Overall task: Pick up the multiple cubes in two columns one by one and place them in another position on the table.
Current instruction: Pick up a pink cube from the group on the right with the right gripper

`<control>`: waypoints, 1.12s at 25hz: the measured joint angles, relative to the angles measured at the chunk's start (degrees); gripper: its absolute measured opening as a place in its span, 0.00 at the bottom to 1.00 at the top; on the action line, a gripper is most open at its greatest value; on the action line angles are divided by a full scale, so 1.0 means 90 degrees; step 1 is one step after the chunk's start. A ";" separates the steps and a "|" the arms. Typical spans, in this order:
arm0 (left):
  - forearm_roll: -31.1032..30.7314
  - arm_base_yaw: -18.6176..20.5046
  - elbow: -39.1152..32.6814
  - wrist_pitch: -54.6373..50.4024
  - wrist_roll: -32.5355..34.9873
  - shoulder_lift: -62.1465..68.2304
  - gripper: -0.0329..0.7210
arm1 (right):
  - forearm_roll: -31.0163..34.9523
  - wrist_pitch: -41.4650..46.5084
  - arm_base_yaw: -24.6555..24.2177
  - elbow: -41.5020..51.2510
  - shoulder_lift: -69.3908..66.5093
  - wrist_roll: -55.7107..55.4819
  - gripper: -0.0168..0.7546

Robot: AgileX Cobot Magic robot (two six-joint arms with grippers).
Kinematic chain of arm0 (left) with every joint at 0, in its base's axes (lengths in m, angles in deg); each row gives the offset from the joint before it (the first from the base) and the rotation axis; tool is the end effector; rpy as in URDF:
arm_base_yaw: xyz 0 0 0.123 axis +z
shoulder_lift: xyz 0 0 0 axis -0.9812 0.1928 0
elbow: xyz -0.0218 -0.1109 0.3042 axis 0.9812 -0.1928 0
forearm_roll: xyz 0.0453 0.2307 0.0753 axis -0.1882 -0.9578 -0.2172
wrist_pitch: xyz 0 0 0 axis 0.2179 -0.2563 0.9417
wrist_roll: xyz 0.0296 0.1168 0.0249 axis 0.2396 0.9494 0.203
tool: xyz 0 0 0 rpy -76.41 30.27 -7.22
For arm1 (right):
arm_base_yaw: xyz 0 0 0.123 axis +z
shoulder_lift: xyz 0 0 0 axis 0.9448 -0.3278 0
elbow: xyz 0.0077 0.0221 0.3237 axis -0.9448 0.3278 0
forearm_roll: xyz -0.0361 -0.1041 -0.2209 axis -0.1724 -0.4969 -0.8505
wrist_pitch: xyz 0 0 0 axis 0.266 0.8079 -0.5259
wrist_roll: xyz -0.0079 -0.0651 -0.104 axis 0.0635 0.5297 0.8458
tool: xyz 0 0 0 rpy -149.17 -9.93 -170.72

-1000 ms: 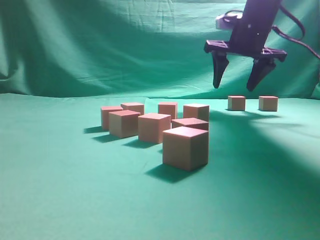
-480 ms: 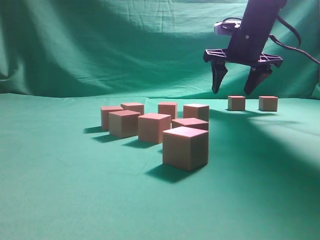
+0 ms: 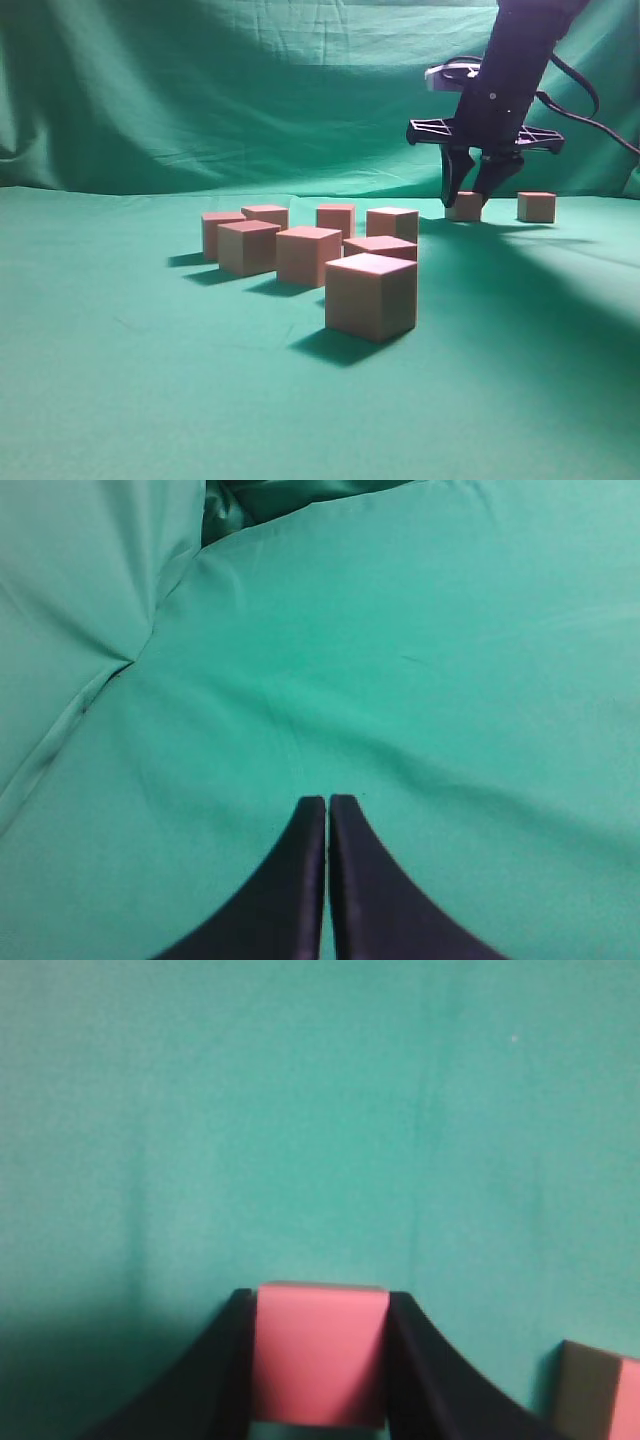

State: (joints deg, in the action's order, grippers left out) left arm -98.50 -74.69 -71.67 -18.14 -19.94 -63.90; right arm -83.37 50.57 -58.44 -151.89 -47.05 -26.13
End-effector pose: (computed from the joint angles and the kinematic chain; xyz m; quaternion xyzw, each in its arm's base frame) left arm 0.0364 0.0208 0.1670 0.0469 0.7901 0.1712 0.5868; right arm 0.5395 0.1278 0.1694 -0.0983 0.9621 0.0653 0.2458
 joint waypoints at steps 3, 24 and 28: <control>0.0000 0.0000 0.0000 0.0000 0.0000 0.0000 0.04 | 0.0000 0.0030 0.0000 0.0000 0.0014 0.0000 0.35; 0.0000 0.0000 0.0000 0.0000 0.0000 0.0000 0.04 | 0.1208 0.3071 0.0013 -0.0279 0.3256 0.0529 0.35; 0.0000 0.0000 0.0000 0.0000 0.0000 0.0000 0.04 | 0.1197 0.3100 0.0344 0.0081 0.4000 0.0840 0.35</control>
State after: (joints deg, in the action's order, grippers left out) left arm -98.50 -74.69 -71.67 -18.14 -19.94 -63.90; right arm -72.60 78.47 -55.34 -151.16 -11.05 -18.57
